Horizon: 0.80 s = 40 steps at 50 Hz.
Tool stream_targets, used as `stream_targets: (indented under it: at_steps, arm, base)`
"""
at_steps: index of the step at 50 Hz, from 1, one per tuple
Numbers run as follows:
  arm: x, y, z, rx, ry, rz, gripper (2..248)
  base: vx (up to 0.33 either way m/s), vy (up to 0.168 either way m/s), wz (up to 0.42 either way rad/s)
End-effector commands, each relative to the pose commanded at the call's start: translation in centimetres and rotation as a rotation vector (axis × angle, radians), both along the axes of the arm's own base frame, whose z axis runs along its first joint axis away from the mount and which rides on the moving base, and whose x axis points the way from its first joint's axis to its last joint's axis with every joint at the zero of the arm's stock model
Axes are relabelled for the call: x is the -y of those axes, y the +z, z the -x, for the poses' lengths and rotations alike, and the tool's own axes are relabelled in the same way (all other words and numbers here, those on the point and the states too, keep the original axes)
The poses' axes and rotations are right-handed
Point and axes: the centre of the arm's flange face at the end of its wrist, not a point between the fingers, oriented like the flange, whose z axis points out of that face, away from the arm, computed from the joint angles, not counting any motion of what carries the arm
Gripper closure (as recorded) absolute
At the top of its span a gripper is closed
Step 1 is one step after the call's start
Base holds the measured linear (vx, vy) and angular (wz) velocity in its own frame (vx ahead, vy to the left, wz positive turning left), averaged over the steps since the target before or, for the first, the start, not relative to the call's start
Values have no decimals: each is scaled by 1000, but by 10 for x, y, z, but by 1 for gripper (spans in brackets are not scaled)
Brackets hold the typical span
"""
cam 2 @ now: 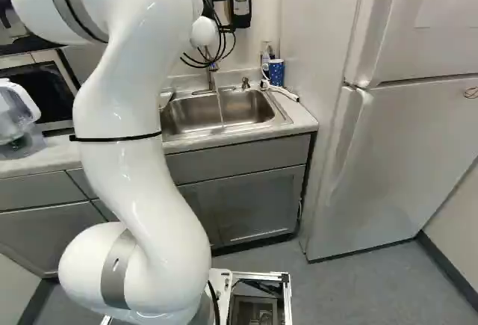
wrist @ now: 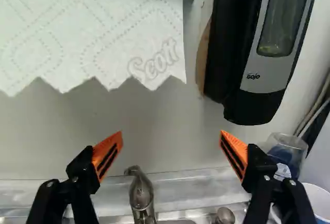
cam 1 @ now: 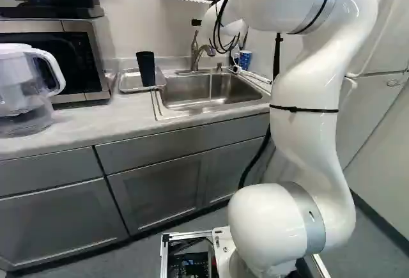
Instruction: Rinse the cup and place it in the tray
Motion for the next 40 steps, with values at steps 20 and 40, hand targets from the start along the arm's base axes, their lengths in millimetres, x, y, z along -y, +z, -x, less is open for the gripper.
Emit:
stream_targets:
  at_steps: [20, 40]
  arm:
    - [4, -5, -11, -32, -15, 5, 3]
    - [5, -9, -11, -73, -26, 11, 3]
  base:
    - [0, 0, 0]
    - [0, 0, 0]
